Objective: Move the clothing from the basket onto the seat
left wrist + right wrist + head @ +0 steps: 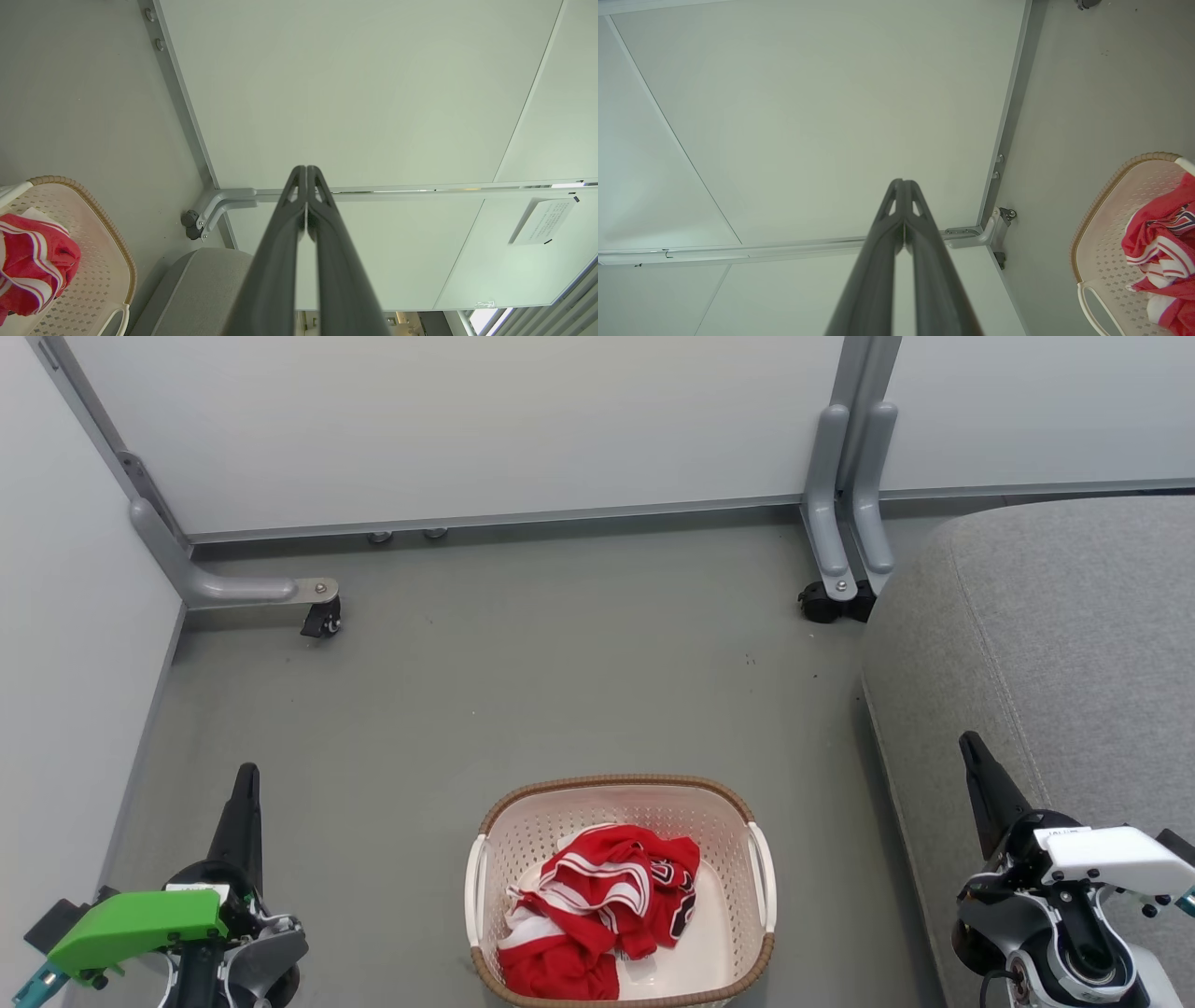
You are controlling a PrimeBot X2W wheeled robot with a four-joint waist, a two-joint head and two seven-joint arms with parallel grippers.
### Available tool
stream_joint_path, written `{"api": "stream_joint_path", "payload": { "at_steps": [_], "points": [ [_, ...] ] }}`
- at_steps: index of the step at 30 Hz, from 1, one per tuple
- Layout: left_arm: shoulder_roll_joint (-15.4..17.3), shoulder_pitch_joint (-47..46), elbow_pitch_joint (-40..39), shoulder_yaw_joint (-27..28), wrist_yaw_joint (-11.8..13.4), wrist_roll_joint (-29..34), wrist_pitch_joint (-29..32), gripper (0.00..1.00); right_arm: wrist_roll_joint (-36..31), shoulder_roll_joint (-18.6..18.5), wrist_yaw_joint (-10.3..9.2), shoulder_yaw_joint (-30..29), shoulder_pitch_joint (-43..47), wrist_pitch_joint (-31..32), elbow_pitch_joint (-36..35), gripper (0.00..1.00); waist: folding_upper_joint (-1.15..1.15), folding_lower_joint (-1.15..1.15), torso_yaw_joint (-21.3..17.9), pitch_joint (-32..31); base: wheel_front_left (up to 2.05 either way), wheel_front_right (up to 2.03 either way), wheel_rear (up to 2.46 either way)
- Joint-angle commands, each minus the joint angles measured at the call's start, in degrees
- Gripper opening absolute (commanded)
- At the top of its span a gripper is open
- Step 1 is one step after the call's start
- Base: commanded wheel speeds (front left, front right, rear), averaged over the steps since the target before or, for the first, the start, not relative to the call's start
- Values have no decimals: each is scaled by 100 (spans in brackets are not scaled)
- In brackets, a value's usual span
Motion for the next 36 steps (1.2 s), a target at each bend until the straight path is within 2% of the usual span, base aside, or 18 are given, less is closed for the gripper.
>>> {"api": "stream_joint_path", "payload": {
  "at_steps": [1,22,23,36],
  "points": [
    [1,-64,-9,6,-28,-1,17,0,-27,-2,2,1,-46,5,-1,0,0,0,0,0,0,0,0],
    [1,-64,-9,6,-28,-1,17,0,-28,-2,2,2,-46,5,-1,0,0,0,0,0,0,0,0],
    [0,0,1,0,0,0,0,100,0,0,0,0,0,0,0,100,0,0,0,0,0,0,0],
    [-8,39,-40,-263,5,107,-282,100,-150,27,-1,204,93,-285,-14,100,0,0,-1,14,0,0,0]
  ]
}}
